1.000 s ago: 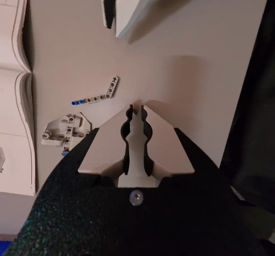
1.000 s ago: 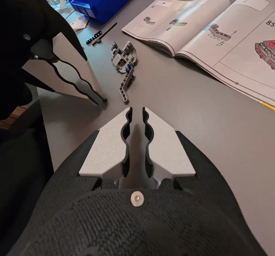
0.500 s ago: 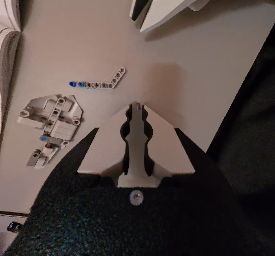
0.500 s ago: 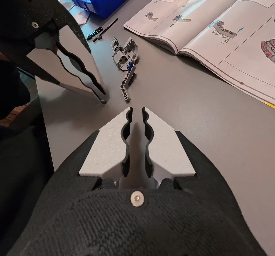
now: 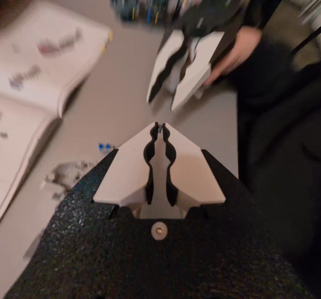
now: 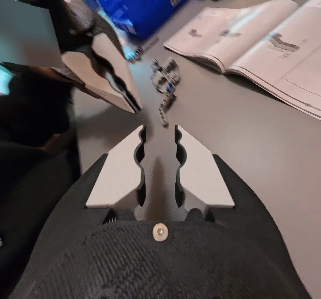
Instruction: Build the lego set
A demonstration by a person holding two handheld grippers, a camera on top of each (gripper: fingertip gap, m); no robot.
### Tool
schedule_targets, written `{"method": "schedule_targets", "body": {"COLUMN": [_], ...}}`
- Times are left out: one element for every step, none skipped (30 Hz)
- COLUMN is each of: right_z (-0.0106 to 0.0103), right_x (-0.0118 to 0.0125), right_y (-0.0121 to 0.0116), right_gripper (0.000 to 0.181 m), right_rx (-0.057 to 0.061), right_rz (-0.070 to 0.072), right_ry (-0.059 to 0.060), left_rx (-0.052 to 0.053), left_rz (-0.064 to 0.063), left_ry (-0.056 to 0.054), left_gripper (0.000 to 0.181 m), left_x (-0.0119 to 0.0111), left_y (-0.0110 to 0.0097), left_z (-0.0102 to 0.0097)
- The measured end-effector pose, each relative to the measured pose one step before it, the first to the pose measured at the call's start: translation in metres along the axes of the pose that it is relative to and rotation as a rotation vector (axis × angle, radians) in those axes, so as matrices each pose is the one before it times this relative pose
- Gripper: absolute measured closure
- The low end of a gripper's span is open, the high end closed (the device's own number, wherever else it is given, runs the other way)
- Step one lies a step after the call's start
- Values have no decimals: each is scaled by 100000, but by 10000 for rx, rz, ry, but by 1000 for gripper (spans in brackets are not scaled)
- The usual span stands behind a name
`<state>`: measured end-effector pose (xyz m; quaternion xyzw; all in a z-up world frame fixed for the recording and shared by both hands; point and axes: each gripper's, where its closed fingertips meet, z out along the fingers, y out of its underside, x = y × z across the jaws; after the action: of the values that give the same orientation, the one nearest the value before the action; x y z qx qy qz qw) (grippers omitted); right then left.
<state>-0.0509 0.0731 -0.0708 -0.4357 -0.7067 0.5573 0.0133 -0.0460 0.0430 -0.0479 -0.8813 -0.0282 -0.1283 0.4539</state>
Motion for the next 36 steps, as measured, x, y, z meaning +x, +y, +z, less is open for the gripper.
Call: {"method": "schedule_targets", "body": {"right_z": [-94,-61,-17,92,186,265,308,324,310,248,198,162,121,134,147,148,116,93,89,80,69,11,-17,-42,-51,-26,-3,13,4,-26,-28,-57,-84,-134,-150,-172], "right_x": [-1248,-1400,-1357,-1202,-993,-914,-802,-583,-458,-366,-333,-178,-16,-48,-169,-220,-50,90,-75,-232,-141,-92,28,110,63,-39,-41,-55,-8,39,49,156,215,206,322,353], "right_y": [-934,-1151,-1006,-791,-505,-258,-118,-61,-80,-95,-98,-131,-160,-153,-93,-54,47,131,161,17,-165,-187,-78,2,22,-33,-22,51,-34,-53,13,-99,-118,-94,14,14], "right_gripper": [148,147,147,148,151,154,156,157,157,160,163,164,165,166,166,168,170,170,169,169,166,166,166,170,174,175,175,175,175,176,176,176,177,178,178,179], "right_rx": [700,887,800,613,420,273,215,180,203,210,202,219,248,244,206,147,61,-23,-49,36,135,142,61,15,-5,38,9,-45,8,19,-61,-17,-7,-58,-148,-146], "right_rz": [275,355,492,592,558,403,306,249,227,251,253,255,225,163,141,115,89,15,-55,-45,-20,-25,-32,-29,-53,-45,-10,-22,-49,-72,-157,-259,-350,-340,-276,-218], "right_ry": [-903,-1046,-1068,-999,-857,-770,-661,-506,-422,-397,-401,-321,-220,-223,-275,-283,-132,-13,-93,-152,-81,-53,7,57,28,-25,-19,-21,17,43,71,186,259,272,334,335], "left_rx": [1506,1369,1230,1023,812,583,386,296,276,212,211,207,130,43,44,67,83,28,-37,6,53,28,-7,3,-12,-19,-24,-33,-61,-98,-158,-246,-339,-501,-585,-592], "left_rz": [368,502,479,350,204,86,120,246,184,90,117,-1,-66,-36,-6,14,10,-14,-22,8,14,-5,30,45,80,109,94,80,113,130,162,252,373,519,604,607], "left_ry": [408,535,330,107,194,204,7,146,241,35,130,247,83,107,213,90,83,95,-15,13,61,-23,8,29,-44,-36,-2,-56,-79,-52,-136,-185,-211,-234,-236,-166], "left_gripper": [179,179,179,179,179,180,180,180,180,179,180,180,180,180,180,180,180,180,179,179,179,180,179,179,179,179,179,179,179,179,180,180,180,180,180,179], "left_x": [532,807,575,250,318,281,19,252,395,72,194,310,63,99,281,143,148,155,-29,27,93,-33,22,67,-5,4,43,-33,-61,-36,-153,-193,-169,-164,-152,-66], "left_y": [-1756,-1568,-1377,-1101,-853,-593,-364,-261,-286,-228,-226,-219,-83,69,85,33,-6,54,144,51,-40,-34,-18,-44,-35,-23,-30,-19,21,61,98,144,171,341,388,344], "left_z": [-730,-578,-444,-358,-266,-162,-99,-33,29,55,65,98,125,132,147,125,112,89,74,28,12,4,7,8,26,29,20,9,0,-25,-71,-72,-71,-49,-40,-38]}}
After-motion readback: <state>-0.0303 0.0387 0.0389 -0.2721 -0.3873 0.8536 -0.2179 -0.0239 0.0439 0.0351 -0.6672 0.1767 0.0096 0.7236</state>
